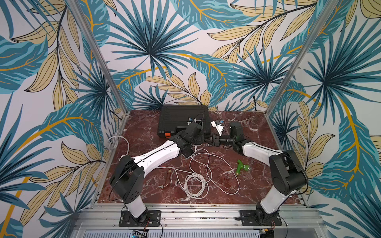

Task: Plug the charging cable into the phone
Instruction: Insert the charging cable into the phone, then place the phone at the center of the board.

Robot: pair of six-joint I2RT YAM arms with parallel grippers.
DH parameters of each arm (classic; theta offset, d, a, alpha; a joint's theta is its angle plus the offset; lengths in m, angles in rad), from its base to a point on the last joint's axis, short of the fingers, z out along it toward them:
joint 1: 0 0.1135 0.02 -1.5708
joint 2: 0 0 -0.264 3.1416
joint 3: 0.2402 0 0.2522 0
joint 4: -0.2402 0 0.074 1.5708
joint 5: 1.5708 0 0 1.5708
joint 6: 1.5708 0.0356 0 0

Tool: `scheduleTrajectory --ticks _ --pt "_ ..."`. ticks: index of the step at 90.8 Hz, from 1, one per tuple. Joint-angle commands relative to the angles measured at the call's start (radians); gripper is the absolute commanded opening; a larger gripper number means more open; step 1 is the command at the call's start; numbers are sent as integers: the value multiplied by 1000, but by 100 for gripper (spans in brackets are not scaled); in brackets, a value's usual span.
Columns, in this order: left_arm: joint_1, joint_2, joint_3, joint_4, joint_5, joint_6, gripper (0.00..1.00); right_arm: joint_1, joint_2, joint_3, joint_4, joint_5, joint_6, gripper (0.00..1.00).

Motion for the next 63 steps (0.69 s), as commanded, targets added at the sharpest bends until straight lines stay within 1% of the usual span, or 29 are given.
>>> scheduleTrajectory --ticks 1,6,15,23,31,40,52,63 --pt "-15 47 26 -140 72 53 35 15 -111 -17 -2 2 -118 47" --pt "-9 52 38 -140 73 56 36 15 -139 -46 -45 33 -147 51" --pt "-4 67 51 -137 70 62 36 13 -198 -98 -145 149 -164 53" --pt "-5 90 65 -123 80 67 36 1 -284 -184 -141 285 -107 54" --pt "-8 140 99 -117 112 80 36 -21 -362 -268 -120 390 -43 58" --pt "-27 205 169 -139 119 109 36 -45 -441 -331 -129 448 -18 59" --pt "-46 299 269 -174 137 138 37 -66 -516 -367 -175 529 0 59" --pt "-68 385 367 -216 152 177 38 -83 -584 -403 -184 565 30 62"
